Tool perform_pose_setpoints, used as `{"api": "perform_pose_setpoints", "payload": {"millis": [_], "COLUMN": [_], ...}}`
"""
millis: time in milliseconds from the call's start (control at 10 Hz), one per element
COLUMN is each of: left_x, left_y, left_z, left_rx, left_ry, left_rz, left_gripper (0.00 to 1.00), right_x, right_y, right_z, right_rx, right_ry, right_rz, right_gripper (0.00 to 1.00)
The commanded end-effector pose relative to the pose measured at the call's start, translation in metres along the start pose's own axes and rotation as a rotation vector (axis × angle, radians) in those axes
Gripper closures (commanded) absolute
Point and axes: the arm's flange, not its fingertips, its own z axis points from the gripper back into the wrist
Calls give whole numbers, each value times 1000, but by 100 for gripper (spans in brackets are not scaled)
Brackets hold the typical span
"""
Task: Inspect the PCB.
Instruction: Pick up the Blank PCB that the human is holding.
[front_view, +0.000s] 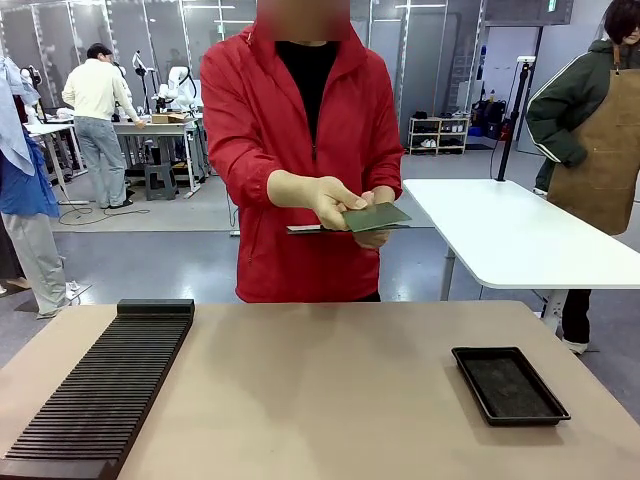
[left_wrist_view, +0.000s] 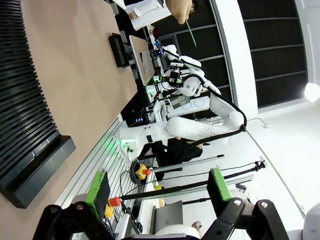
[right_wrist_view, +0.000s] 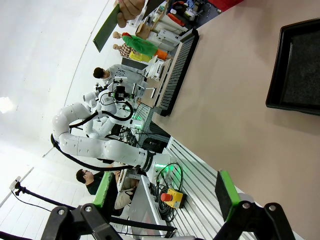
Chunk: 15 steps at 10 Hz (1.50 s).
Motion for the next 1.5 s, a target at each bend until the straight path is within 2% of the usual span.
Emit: {"api": "perform_pose_setpoints", "payload": {"millis": [0, 200, 300, 500, 700, 1000, 1200, 1400], "left_x": [1, 1, 1, 1, 1, 1, 1, 1], "left_y": [0, 0, 0, 0, 0, 0, 0, 0], "left_z": [-1, -1, -1, -1, -1, -1, -1, -1], "left_rx": [14, 14, 14, 14, 14, 14, 14, 14], "left_ry": [9, 9, 9, 9, 9, 9, 9, 9], "left_rz": [4, 4, 4, 4, 4, 4, 4, 4], "left_gripper": [0, 0, 0, 0, 0, 0, 0, 0], "right_x": [0, 0, 7, 38, 71, 118, 136, 155], "right_y": [1, 0, 10, 38, 73, 111, 125, 130], "right_z": [1, 0, -8, -24, -55, -114, -147, -175], "right_rx": [10, 0, 1, 64, 39, 85, 96, 109], "right_ry": [-6, 0, 72, 79, 168, 240, 295, 297], "right_rz": [8, 0, -9, -99, -168, -281, -328, -390], "right_gripper": [0, 0, 0, 0, 0, 0, 0, 0]}}
